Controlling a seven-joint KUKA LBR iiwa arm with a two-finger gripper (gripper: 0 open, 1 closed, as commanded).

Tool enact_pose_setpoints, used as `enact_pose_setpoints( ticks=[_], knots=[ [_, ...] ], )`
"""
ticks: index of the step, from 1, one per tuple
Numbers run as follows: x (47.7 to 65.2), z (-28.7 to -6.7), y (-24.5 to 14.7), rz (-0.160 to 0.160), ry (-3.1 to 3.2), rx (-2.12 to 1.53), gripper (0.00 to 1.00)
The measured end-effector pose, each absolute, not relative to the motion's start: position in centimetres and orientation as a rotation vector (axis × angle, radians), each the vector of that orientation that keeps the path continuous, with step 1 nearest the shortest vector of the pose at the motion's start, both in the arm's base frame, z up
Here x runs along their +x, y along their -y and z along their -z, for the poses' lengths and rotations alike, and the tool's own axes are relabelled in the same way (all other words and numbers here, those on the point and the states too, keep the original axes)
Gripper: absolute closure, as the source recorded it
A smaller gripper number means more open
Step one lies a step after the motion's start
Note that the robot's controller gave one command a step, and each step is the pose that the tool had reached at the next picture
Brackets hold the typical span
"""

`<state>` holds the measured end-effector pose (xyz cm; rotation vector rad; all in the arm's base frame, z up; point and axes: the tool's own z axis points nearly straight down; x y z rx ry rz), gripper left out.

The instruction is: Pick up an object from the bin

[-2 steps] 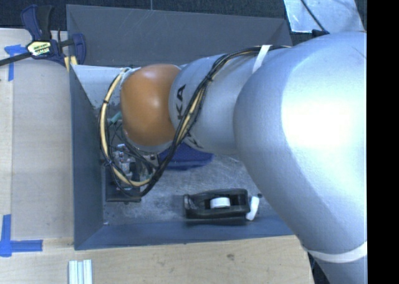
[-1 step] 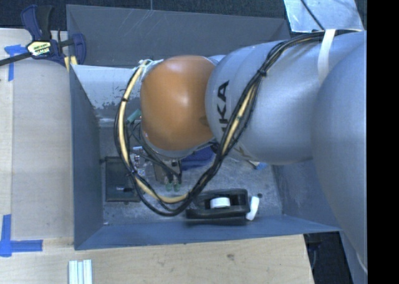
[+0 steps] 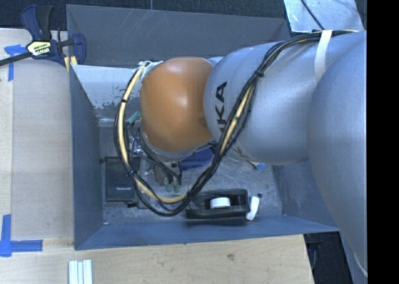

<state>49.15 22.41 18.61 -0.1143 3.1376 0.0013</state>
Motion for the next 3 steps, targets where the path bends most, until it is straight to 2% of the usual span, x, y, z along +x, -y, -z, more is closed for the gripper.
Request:
enact_pose_setpoints(
  ticks=[1,2,3],
  knots=[
    [51.6,-6.6,-21.6,0.002,-3.143,-0.083,0.0],
    [51.8,-7.1,-21.7,-0.003,-3.136,-0.082,1.0],
    [52.9,-16.4,-20.2,-0.004,-3.127,-0.138,1.0]
  ],
)
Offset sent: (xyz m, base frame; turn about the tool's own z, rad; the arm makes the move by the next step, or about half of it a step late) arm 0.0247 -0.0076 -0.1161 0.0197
